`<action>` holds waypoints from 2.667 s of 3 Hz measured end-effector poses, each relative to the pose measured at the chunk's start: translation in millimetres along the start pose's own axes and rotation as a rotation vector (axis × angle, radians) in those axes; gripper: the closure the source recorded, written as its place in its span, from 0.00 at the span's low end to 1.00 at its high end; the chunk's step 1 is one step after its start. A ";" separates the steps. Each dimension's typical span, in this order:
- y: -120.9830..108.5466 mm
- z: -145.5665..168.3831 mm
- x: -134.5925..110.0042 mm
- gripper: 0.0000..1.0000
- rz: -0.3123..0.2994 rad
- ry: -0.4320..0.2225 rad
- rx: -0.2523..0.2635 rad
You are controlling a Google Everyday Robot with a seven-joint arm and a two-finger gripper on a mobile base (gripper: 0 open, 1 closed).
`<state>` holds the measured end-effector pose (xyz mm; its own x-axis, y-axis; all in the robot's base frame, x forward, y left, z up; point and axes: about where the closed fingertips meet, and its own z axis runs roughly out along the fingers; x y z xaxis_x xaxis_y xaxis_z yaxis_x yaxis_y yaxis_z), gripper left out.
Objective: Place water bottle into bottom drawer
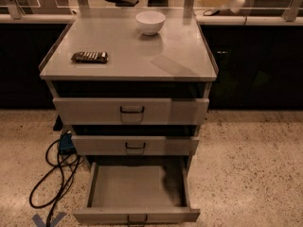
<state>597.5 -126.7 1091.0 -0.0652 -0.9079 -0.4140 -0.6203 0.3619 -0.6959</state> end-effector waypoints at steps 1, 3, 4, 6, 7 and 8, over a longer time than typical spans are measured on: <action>56.6 -23.3 38.8 1.00 0.034 0.000 -0.053; 90.6 -23.3 78.6 1.00 0.113 0.038 -0.116; 107.9 -27.1 77.4 1.00 0.079 0.011 -0.122; 225.4 8.2 127.0 1.00 0.137 -0.092 -0.169; 326.3 53.3 172.1 1.00 0.233 -0.139 -0.253; 437.3 102.9 227.5 1.00 0.305 -0.115 -0.351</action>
Offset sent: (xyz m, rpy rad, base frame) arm -0.0450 -0.0129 -0.0297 0.0233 0.0345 0.0080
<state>391.8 -153.3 632.1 -0.2112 -0.7348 -0.6445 -0.8139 0.4974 -0.3003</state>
